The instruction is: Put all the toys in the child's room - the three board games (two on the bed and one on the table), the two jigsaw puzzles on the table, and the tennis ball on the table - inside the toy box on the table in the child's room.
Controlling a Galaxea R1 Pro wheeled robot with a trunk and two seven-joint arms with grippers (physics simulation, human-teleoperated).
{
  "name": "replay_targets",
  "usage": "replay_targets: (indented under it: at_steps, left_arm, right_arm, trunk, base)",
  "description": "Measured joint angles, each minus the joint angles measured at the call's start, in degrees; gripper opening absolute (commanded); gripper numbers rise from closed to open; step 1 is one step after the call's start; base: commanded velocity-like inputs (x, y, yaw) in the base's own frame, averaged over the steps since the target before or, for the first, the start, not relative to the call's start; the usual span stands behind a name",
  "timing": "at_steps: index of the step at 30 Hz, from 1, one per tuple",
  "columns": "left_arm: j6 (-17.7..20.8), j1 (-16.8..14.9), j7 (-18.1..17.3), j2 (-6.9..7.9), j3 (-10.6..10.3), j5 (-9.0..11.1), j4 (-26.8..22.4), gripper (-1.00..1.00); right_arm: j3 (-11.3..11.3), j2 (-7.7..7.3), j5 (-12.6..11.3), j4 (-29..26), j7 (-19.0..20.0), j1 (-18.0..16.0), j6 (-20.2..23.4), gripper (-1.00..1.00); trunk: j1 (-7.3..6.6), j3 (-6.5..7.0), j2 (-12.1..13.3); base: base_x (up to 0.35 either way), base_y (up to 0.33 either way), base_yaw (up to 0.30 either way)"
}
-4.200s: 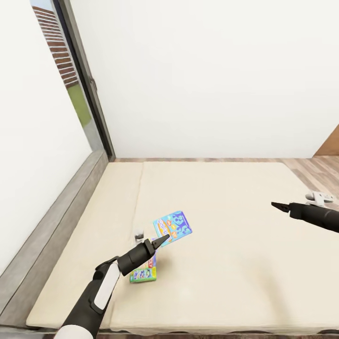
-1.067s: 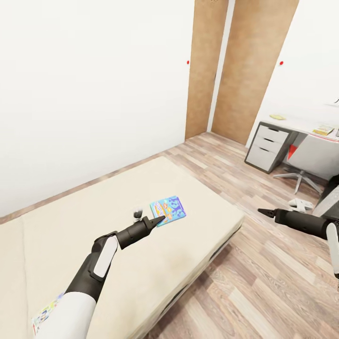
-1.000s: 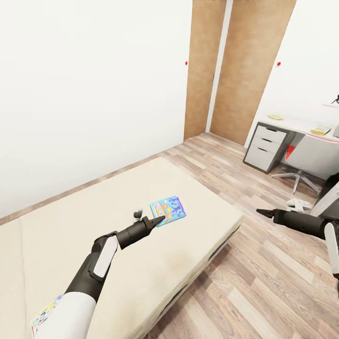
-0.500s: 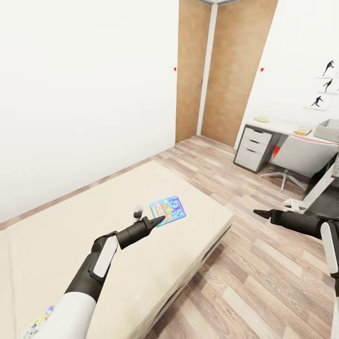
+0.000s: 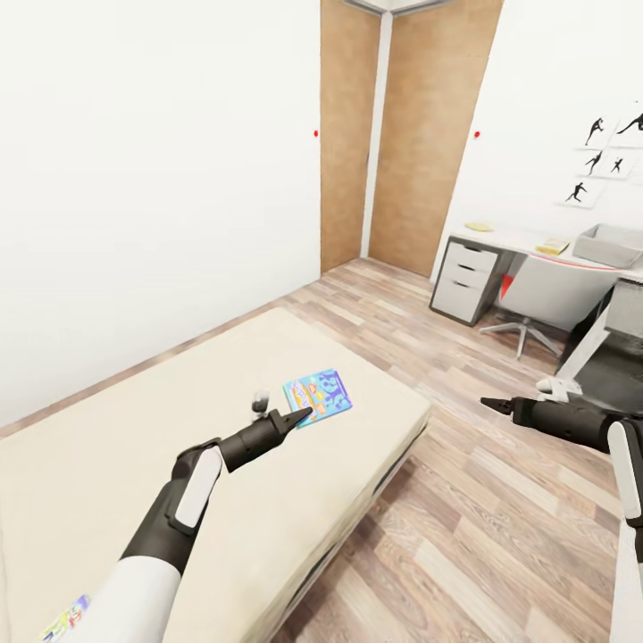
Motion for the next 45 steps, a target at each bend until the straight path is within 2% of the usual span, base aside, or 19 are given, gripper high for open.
replay_targets:
  at_steps: [6, 13, 21, 33, 42, 44, 45]
  left_arm:
    - [-0.04, 0.66, 0.12, 0.02, 0.11, -0.22, -2.40, -1.00]
    - [-0.10, 1.06, 0.33, -0.05, 0.47, -0.50, -2.97, -1.00]
    - [-0.13, 1.25, 2.70, -0.16, 0.51, -0.37, -2.98, -1.00]
    - [-0.05, 1.32, 2.94, -0.07, 0.61, -0.01, -3.01, -1.00]
    - [-0.11, 1.82, 1.37, -0.03, 0.73, 0.01, -3.01, -1.00]
    - [-0.13, 1.91, 0.75, -0.01, 0.75, 0.01, -3.01, -1.00]
    - [-0.12, 1.96, 0.22, 0.01, 0.76, 0.04, -3.01, -1.00]
  right_arm:
    - [0.00, -0.02, -0.04, 0.00, 0.00, 0.00, 0.00, 1.00]
    - [0.03, -0.01, -0.06, 0.00, 0.01, 0.00, 0.00, 1.00]
    - [0.11, 0.00, -0.08, -0.01, 0.01, -0.01, 0.00, 1.00]
    - [0.51, 0.06, -0.40, 0.27, 0.41, 0.30, -0.01, 1.00]
    - [0.76, 0.34, -0.23, 0.30, 0.40, 1.09, 0.00, 1.00]
    - [1.22, 0.38, -0.23, 0.25, 0.39, 1.17, 0.00, 1.00]
    - [2.18, 0.38, -0.24, 0.22, 0.38, 1.22, -0.01, 1.00]
  trunk:
    - [-0.01, 0.00, 0.00]
    - [0.00, 0.01, 0.00]
    - [0.00, 0.01, 0.00]
    - [0.00, 0.01, 0.00]
    - [0.00, 0.01, 0.00]
    - [0.00, 0.02, 0.00]
    - [0.00, 0.03, 0.00]
  base:
    - [0.024, 0.000, -0.261]
    - [0.069, 0.000, -0.275]
    - [0.019, 0.000, -0.258]
    - [0.002, 0.000, -0.062]
    - [0.000, 0.000, -0.022]
    - [0.000, 0.000, -0.151]
    - [0.000, 0.000, -0.199]
